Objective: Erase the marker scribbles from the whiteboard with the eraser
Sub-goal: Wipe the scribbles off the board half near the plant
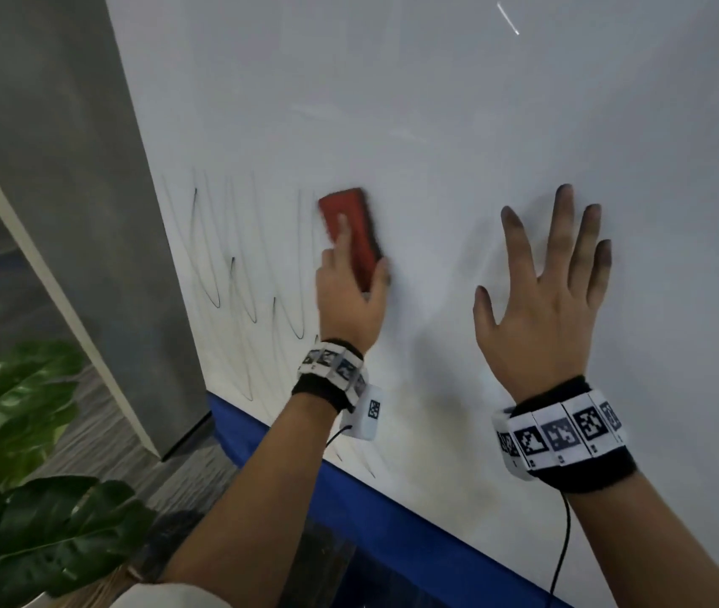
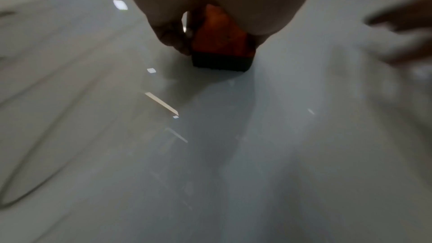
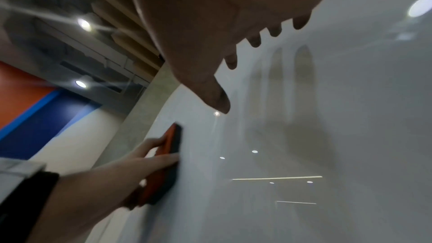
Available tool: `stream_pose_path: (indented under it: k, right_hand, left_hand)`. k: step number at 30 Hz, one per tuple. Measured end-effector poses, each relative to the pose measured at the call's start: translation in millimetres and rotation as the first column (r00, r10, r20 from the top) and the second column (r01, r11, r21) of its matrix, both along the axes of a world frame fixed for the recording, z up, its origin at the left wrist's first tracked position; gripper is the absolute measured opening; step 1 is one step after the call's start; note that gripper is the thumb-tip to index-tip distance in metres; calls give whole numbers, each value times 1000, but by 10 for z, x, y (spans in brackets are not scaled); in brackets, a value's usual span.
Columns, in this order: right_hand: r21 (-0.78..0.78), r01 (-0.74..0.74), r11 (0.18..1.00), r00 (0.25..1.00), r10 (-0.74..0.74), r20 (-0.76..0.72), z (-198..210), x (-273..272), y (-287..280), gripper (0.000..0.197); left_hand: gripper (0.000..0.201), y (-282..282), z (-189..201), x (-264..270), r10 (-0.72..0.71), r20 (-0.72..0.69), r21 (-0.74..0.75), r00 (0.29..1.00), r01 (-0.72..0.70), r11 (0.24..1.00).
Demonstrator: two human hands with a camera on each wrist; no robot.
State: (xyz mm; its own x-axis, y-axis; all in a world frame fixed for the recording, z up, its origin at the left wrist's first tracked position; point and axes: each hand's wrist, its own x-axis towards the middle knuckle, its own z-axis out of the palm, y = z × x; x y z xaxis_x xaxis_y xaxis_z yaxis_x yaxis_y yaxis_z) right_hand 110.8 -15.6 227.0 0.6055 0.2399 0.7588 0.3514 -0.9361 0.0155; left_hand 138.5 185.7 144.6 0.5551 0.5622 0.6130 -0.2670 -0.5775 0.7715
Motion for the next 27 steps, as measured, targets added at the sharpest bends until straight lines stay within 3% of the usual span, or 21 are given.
stream_pose_path:
  k: [2,4,5,7,9,11,13,15,18,20,22,24,27]
  right_hand:
    - [-19,44,999,998,-45,-39,-21,27,-14,85]
    - [-33,82,996,995,-84,-53,-63,39,-7,87]
    - [-21,85,996,995,-86,-48,-61,34,28,88]
    - [21,61,998,998,-60,-21,-5,17,172,87]
    - [2,7,1000,1000,-7,27,79,8,368,85]
    - [-52,-47,998,997,50,60,159,37,551,83]
    - [-109,-68,992,995,76,68,210,100,702,82]
    - [-168,-64,984,995,75,62,213,194,822,82]
    - [-226,-46,973,998,55,34,159,329,915,85]
    - [-251,-15,968,999,25,37,120,362,932,88]
    - [-229,-3,973,999,14,48,107,341,967,88]
    - [-183,-22,983,997,34,62,148,290,1075,87]
    - [-228,-99,969,983,130,126,291,254,1384,84]
  left_hand:
    - [75,322,-19,40,66,-73,-250,995,-82,965]
    - [75,509,-1,59,92,-141,-286,986,-130,949]
    - [75,521,24,57,86,-119,-202,989,-109,973]
    - [75,431,90,33,22,-43,112,999,-17,994]
    - [71,396,156,10,6,-38,411,999,10,912]
    - [66,587,283,20,54,-10,564,998,-39,825]
    - [65,927,388,46,89,2,605,996,-72,793]
    - [70,1330,467,114,105,-28,507,994,-76,858]
    - [78,1976,509,252,145,-118,231,982,-115,966]
    - [82,2434,455,342,144,-207,-23,968,-152,988]
    - [85,2732,389,378,106,-248,-233,963,-165,958]
    - [82,2745,368,387,126,-307,-255,944,-209,944]
    - [76,2334,415,284,204,-261,-17,944,-216,976]
